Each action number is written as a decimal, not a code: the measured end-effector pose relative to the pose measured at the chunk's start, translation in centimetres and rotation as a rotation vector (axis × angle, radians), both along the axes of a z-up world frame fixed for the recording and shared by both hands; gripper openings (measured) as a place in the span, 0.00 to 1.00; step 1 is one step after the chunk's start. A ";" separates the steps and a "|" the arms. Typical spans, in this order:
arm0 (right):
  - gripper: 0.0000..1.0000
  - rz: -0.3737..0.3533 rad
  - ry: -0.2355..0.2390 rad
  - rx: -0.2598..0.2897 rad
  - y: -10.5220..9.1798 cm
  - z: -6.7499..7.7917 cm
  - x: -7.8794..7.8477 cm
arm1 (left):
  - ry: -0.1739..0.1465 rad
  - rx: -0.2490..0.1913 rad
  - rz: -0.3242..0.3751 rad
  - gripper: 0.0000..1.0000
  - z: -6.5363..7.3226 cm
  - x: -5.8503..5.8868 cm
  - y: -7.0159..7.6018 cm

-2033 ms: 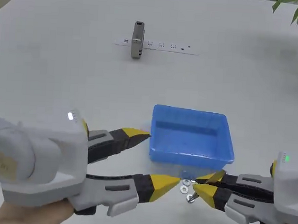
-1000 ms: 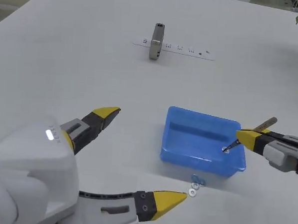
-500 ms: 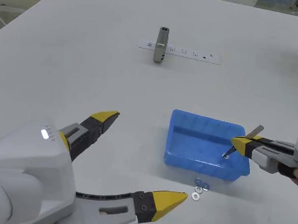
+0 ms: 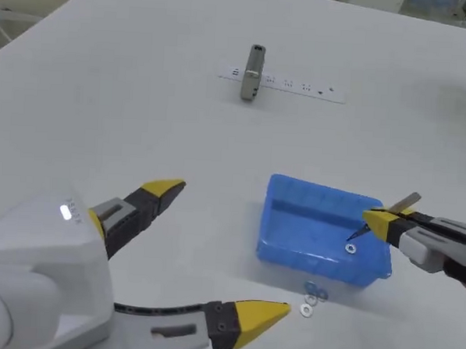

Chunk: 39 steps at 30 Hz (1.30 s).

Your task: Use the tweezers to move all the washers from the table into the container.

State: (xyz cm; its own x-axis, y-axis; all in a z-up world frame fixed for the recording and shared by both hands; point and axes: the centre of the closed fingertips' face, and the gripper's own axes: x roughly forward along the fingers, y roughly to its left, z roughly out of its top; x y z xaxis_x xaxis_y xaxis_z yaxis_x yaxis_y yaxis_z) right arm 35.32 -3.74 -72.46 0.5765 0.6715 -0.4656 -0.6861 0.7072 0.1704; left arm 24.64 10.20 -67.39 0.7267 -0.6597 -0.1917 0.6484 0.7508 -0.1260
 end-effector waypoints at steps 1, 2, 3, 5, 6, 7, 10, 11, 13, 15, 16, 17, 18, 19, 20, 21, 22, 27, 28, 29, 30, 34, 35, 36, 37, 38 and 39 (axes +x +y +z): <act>0.03 0.009 -0.014 0.017 0.3 0.7 -0.5 | 0.000 0.001 0.000 0.97 0.0 0.0 0.0; 0.03 0.020 -0.022 0.030 0.5 1.3 -0.9 | 0.002 0.001 -0.001 0.97 -0.1 0.0 0.0; 0.02 0.034 -0.026 0.053 0.9 1.9 -1.4 | 0.003 -0.001 -0.006 0.97 -0.1 -0.1 -0.1; 0.02 0.070 -0.025 0.081 1.6 2.6 -2.5 | 0.007 0.001 -0.011 0.97 -0.2 -0.1 -0.2; 0.02 0.091 -0.022 0.089 1.9 2.9 -3.0 | 0.006 0.004 -0.013 0.97 -0.3 -0.1 -0.3; 0.02 0.110 -0.021 0.095 2.1 3.1 -3.6 | 0.005 0.006 -0.018 0.97 -0.3 -0.1 -0.4; 0.02 0.148 -0.004 0.104 2.7 2.9 -5.0 | 0.009 0.006 -0.020 0.97 -0.4 -0.2 -0.5; 0.02 0.157 0.004 0.104 2.9 2.6 -5.3 | 0.010 0.005 -0.021 0.97 -0.4 -0.2 -0.6; 0.02 0.175 0.011 0.081 3.0 1.5 -6.0 | 0.012 0.004 -0.025 0.97 -0.5 -0.3 -0.7; 0.02 0.183 0.027 0.038 2.8 -0.1 -6.3 | 0.017 0.011 -0.034 0.97 -0.7 -0.4 -0.9; 0.02 0.189 0.028 0.029 2.7 -0.8 -6.5 | 0.016 0.015 -0.035 0.97 -0.7 -0.5 -0.9; 0.02 0.188 0.034 0.027 2.7 -1.3 -6.5 | 0.016 0.015 -0.037 0.97 -0.7 -0.5 -1.0; 0.02 0.186 0.036 0.021 2.6 -1.8 -6.5 | 0.017 0.017 -0.038 0.97 -0.8 -0.6 -1.0; 0.02 0.187 0.036 0.014 2.5 -2.2 -6.5 | 0.019 0.018 -0.038 0.97 -0.8 -0.6 -1.0; 0.02 0.189 0.039 0.008 2.5 -2.4 -6.5 | 0.021 0.019 -0.038 0.97 -0.8 -0.6 -1.0; 0.02 0.198 0.040 0.001 2.5 -2.7 -6.6 | 0.022 0.019 -0.038 0.97 -0.9 -0.6 -1.0; 0.02 0.200 0.037 -0.003 2.5 -2.7 -6.6 | 0.023 0.019 -0.037 0.97 -0.9 -0.6 -0.9; 0.02 0.245 0.020 -0.055 2.9 -3.6 -6.5 | 0.028 0.018 -0.037 0.97 -1.0 -0.5 -0.9; 0.03 0.251 0.020 -0.060 3.0 -3.8 -6.5 | 0.030 0.020 -0.038 0.97 -1.0 -0.5 -0.9; 0.03 0.256 0.019 -0.066 3.1 -3.9 -6.5 | 0.030 0.023 -0.039 0.97 -1.1 -0.6 -1.0; 0.03 0.262 0.021 -0.074 3.2 -4.0 -6.5 | 0.030 0.023 -0.040 0.97 -1.1 -0.6 -1.0; 0.03 0.287 0.033 -0.118 3.1 -4.8 -7.0 | 0.034 0.021 -0.043 0.97 -1.1 -0.6 -1.1; 0.03 0.291 0.020 -0.108 3.1 -4.7 -6.9 | 0.036 0.023 -0.046 0.97 -1.2 -0.6 -1.1; 0.02 0.293 0.028 -0.115 3.0 -4.8 -7.0 | 0.036 0.025 -0.046 0.97 -1.2 -0.6 -1.1; 0.03 0.293 0.023 -0.116 3.0 -4.8 -6.9 | 0.036 0.028 -0.046 0.97 -1.2 -0.6 -1.1; 0.03 0.301 0.017 -0.129 2.9 -4.8 -6.9 | 0.038 0.031 -0.048 0.97 -1.3 -0.6 -1.1; 0.03 0.307 0.013 -0.140 2.8 -4.9 -6.9 | 0.039 0.031 -0.049 0.97 -1.3 -0.6 -1.1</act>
